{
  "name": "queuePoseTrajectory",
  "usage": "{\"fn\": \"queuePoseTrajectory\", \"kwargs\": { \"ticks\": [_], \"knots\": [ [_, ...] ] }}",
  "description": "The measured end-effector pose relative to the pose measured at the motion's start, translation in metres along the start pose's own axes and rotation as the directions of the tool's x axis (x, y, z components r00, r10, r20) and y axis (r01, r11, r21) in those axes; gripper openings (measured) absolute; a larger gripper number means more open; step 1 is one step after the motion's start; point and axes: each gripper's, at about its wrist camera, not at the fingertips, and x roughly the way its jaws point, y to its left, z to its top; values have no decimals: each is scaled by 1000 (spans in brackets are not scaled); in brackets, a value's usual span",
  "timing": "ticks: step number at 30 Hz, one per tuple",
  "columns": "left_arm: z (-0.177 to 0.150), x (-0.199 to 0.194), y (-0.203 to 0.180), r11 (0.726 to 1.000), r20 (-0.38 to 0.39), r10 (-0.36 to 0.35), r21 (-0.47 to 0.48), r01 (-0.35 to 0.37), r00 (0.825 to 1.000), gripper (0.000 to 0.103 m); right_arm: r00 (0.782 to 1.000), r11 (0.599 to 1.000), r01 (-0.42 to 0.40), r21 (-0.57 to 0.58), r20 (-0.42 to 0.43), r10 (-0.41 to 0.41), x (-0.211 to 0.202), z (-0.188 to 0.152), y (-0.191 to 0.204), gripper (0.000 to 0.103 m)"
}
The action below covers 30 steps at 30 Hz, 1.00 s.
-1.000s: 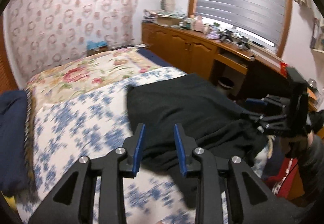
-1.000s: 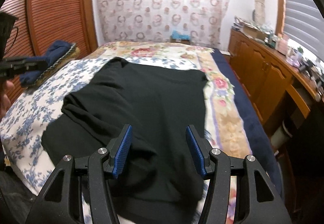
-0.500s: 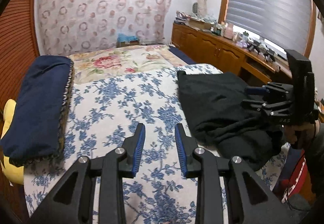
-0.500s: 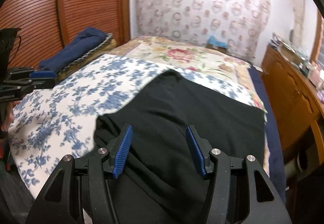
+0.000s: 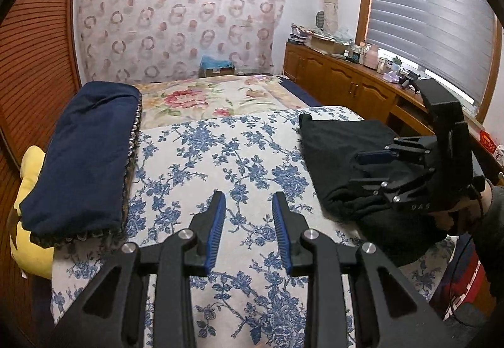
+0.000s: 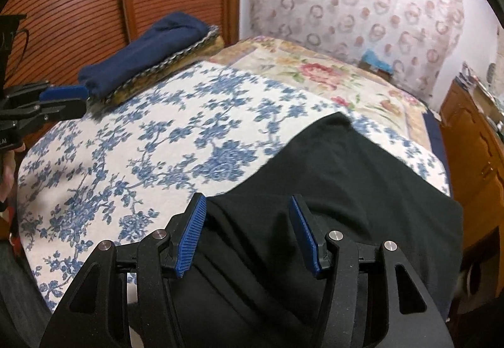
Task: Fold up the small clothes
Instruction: 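Move the right gripper to the folded shirt and grasp its edge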
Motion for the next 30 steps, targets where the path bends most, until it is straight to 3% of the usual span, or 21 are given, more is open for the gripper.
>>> {"fn": "queuePoseTrajectory", "kwargs": {
  "ticks": [7,18,23,27,28,30],
  "knots": [
    [-4,2,2,1000,-6,3,-6,-3,1000,29,996,997,-46,-64,-74,42,22,-1,19,56],
    [-7,4,-1,1000,-11,-2,-5,2,1000,29,993,995,-20,-99,-117,8,40,-3,19,56],
    [-10,4,-7,1000,-17,-8,6,8,1000,29,994,990,18,-142,-108,-33,39,-5,24,45],
    [-11,5,-9,1000,-18,-9,8,9,1000,29,994,991,20,-134,-107,-34,39,-5,20,25],
    [-11,5,-9,1000,-19,-9,9,9,1000,29,994,992,17,-127,-104,-30,37,-4,18,13],
    [-11,4,-11,1000,-20,-10,11,10,1000,29,996,993,29,-111,-85,-38,33,-3,15,10]
  ]
}}
